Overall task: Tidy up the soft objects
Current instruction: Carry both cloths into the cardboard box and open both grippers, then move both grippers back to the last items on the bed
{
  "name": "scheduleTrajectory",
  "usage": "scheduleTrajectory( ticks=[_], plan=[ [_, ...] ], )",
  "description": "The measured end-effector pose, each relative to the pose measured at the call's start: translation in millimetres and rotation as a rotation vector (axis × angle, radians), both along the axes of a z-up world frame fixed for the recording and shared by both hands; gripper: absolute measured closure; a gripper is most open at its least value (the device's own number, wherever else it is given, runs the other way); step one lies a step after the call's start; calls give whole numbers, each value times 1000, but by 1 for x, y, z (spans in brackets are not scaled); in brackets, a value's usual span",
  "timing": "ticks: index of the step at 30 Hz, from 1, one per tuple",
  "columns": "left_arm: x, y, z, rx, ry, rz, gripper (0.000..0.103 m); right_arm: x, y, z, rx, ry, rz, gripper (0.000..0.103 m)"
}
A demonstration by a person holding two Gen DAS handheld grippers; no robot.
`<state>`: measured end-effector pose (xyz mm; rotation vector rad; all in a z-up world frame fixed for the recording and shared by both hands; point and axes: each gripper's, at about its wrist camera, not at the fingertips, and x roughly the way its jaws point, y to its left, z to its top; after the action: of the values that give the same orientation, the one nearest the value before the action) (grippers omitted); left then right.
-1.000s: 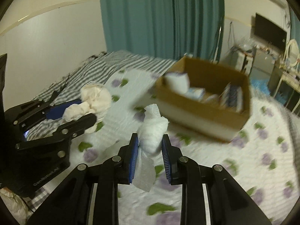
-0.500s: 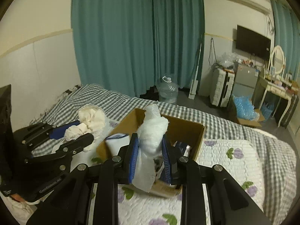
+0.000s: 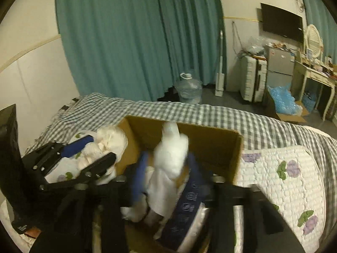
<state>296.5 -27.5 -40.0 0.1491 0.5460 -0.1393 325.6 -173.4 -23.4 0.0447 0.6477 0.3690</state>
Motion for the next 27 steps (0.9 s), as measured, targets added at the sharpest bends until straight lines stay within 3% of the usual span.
scheduleTrajectory(
  ticks=[1,2,5,7,15,17,18,21,27],
  plan=[
    [1,-2,0,7,1,8,49,1,-3,-1,4,-1,-10,32],
    [2,-3,0,12,1,9,49,3,-7,-2,11,-1,-21,27],
    [1,-9,5,41,-14,26,48,1,-15,1,25,-2,-43,22],
    [-5,-12,13,54,-38,32,41,-7,-20,8,23,-27,-69,17],
    [-50,0,77,12,-178,48,38,-58,-35,47,6,-108,-138,11],
    [-71,4,97,12,-230,53,36,-77,-38,61,9,-129,-145,8],
    [-87,7,110,13,-267,56,30,-87,-39,70,4,-138,-143,8],
    [-127,16,140,-8,-351,51,28,-116,-35,95,-16,-176,-141,7],
    [-189,41,184,-34,-420,51,26,-182,-19,138,-47,-266,-114,1]
  ],
)
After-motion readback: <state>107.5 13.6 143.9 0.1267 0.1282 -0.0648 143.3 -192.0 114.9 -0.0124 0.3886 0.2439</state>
